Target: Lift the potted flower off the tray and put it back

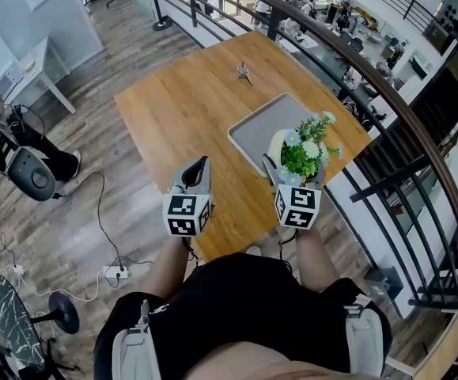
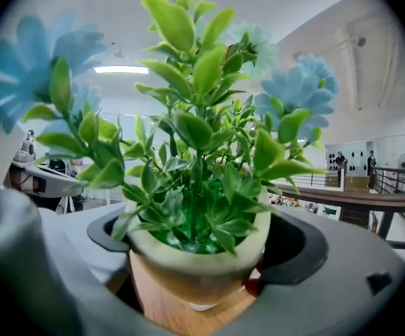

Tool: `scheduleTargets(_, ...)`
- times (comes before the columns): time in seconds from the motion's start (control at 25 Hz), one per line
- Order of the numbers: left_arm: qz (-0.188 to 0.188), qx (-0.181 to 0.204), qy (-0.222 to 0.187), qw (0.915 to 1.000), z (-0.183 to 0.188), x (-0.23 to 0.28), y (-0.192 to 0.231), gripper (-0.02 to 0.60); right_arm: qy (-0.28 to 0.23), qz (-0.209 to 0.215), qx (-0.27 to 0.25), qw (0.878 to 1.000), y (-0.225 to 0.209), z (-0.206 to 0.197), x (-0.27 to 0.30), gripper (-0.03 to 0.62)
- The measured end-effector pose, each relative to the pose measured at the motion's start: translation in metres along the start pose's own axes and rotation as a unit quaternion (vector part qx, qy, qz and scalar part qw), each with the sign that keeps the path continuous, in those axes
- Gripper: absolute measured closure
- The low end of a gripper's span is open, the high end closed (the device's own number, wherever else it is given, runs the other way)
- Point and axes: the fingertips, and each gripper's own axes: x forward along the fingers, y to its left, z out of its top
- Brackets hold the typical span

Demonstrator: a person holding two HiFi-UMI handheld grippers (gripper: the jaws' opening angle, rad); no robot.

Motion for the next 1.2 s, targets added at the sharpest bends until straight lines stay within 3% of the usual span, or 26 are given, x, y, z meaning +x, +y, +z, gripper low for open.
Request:
scheduleTargets(0.76,0.018,-0.001,0.000,0.9998,-0.002,-0.012,0.005,0.569,0.003,0.006,0.017,1.000,-0.002,-0.002,0.003,0.051)
scheduleTargets(1.2,0.047,-0.001,0.011,0.9988,-0.008,-0.020,0.014,0.569,-0.002,-0.032,0.028,0.999,-0.040,-0.004,0.047,0.051)
